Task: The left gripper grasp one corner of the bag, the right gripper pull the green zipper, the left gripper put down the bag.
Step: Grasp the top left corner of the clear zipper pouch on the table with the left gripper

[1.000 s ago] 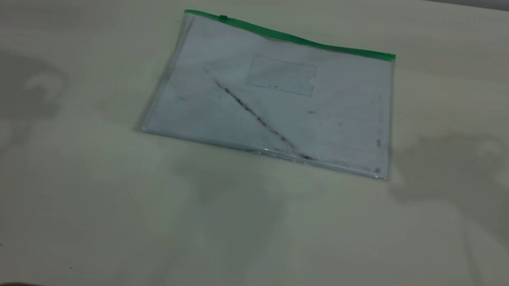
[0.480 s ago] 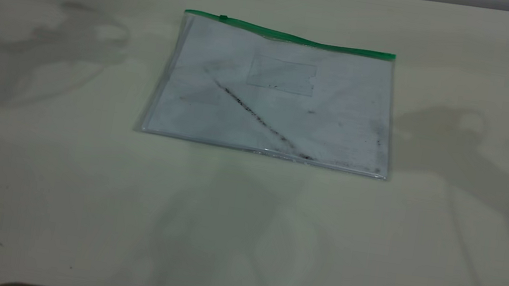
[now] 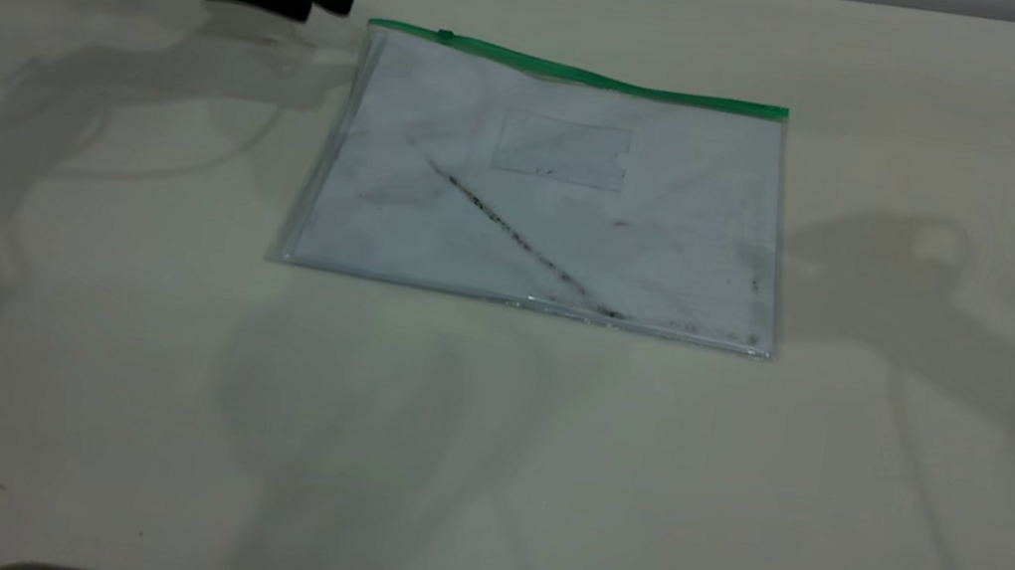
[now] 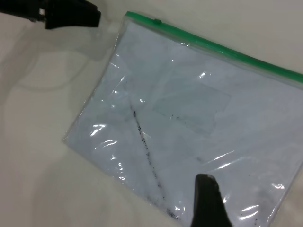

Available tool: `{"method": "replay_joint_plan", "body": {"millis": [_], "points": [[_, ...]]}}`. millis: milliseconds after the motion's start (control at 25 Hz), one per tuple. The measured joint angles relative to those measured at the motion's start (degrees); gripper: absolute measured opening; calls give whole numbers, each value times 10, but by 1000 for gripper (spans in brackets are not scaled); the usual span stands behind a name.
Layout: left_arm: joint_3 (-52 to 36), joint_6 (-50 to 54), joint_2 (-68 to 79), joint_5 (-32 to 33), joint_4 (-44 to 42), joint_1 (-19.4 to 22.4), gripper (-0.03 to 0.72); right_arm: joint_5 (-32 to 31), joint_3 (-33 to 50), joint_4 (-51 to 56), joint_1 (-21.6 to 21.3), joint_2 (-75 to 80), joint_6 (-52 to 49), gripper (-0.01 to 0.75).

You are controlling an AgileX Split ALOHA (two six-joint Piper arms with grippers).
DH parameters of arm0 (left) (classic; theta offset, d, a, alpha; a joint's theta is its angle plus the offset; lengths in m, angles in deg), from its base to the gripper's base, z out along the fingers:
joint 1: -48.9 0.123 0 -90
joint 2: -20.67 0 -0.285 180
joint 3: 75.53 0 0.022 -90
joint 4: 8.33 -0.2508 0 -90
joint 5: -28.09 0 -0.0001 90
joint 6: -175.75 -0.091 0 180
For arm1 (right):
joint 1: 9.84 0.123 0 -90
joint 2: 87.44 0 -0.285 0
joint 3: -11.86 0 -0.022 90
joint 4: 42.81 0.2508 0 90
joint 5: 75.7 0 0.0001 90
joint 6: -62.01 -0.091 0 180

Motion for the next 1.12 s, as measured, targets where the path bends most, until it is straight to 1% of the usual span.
{"method": "replay_joint_plan", "body": {"millis": [160,520,640,720,800,920,1040,1120], "points": [[15,-2,29,12,23,-7,550,-1,0,0,0,0,0,524],[15,-9,45,28,28,-44,550,-2,0,5,0,0,9,524],[15,-18,46,27,28,-51,526,-2,0,5,0,0,9,524],[15,-20,47,27,28,-52,480,-2,0,5,0,0,11,524],[15,-21,48,25,28,-52,405,-2,0,5,0,0,12,524],[15,-21,48,25,28,-52,232,-2,0,6,0,0,25,524],[16,-24,45,37,28,-52,74,3,0,6,5,1,82,524],[22,-35,41,50,22,-52,53,15,-5,14,15,5,126,524]]}}
